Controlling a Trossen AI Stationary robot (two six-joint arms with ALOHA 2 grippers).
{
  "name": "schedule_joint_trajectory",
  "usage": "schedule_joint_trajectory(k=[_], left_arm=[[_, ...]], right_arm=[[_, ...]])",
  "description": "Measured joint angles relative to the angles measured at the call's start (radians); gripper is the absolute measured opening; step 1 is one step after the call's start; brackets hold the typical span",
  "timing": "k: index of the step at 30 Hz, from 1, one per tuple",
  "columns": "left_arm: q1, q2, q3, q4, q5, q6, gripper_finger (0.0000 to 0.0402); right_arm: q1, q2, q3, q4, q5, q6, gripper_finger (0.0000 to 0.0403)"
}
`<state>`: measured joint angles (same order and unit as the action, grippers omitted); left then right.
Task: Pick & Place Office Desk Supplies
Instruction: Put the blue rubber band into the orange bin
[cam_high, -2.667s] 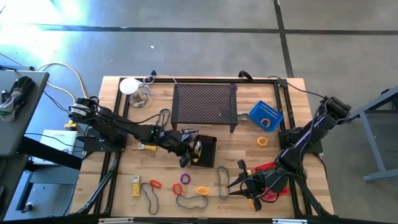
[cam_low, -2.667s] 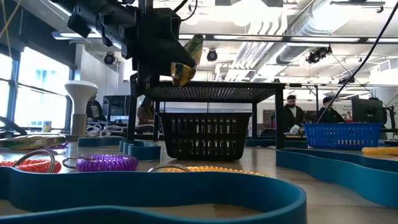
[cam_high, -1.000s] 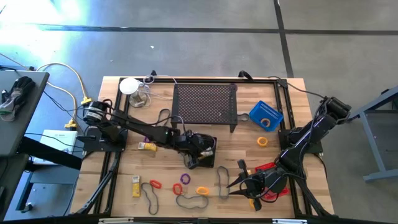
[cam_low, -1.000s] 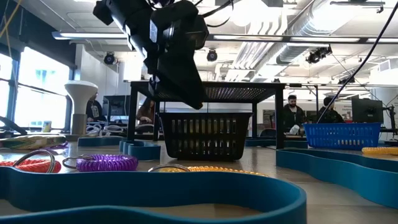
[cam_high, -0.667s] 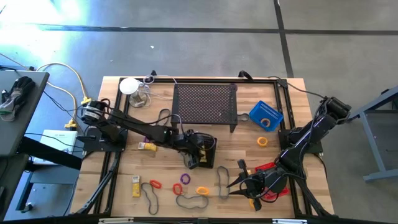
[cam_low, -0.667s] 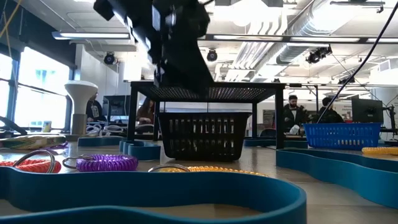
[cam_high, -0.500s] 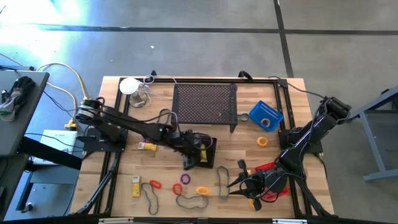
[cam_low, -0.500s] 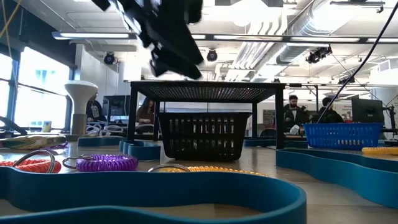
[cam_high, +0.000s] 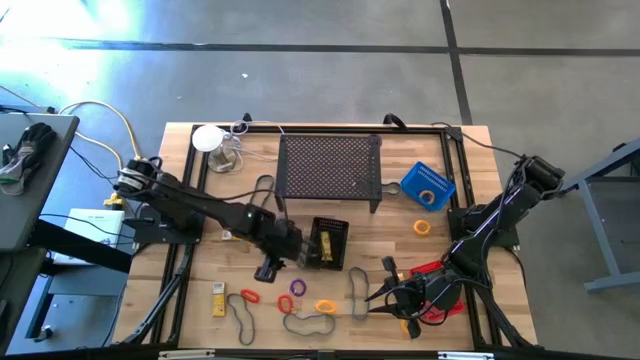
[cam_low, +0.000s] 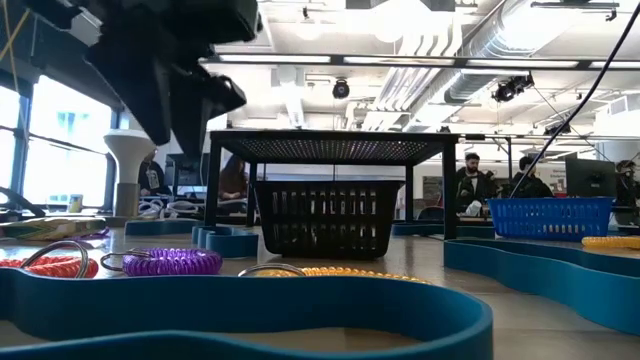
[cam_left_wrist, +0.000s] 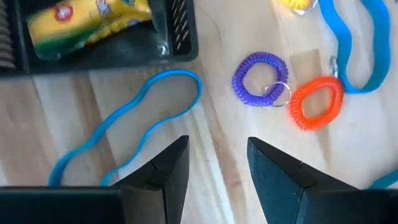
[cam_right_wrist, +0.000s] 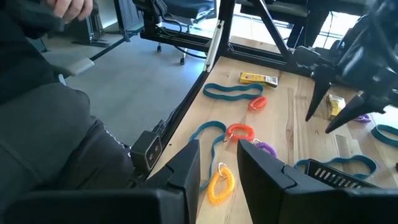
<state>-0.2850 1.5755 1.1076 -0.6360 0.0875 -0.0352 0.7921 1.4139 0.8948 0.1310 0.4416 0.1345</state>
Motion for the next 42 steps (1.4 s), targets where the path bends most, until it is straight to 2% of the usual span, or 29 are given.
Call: schedule_joint_trajectory(k=[3, 13, 19, 31, 36, 42], left_arm=[[-0.018, 0.013, -0.008, 0.003, -0.068, 0.044, 0.0156], [-0.024, 0.089, -0.027, 0.006, -0.134, 0.096, 0.0156], [-0.023, 0.125, -0.027, 0.008, -0.232, 0.185, 0.0156], [-0.023, 0.135, -0.027, 0.032, -0.247, 0.2, 0.0156], [-0.023, 0.135, -0.027, 0.032, -0.247, 0.196, 0.0156], [-0.023, 0.135, -0.027, 0.031, -0.247, 0.195, 0.0156]], right_arm=[[0.0, 0.0, 0.0, -0.001, 0.0, 0.0, 0.0094], [0.001, 0.0, 0.0, -0.017, -0.007, 0.023, 0.0094], [0.009, 0.0, 0.0, -0.011, -0.007, 0.019, 0.0094], [0.056, 0.0, 0.0, 0.03, -0.004, -0.019, 0.0094], [0.102, 0.0, 0.0, 0.072, 0.028, -0.107, 0.0094], [0.121, 0.0, 0.0, 0.072, 0.064, -0.114, 0.0094]])
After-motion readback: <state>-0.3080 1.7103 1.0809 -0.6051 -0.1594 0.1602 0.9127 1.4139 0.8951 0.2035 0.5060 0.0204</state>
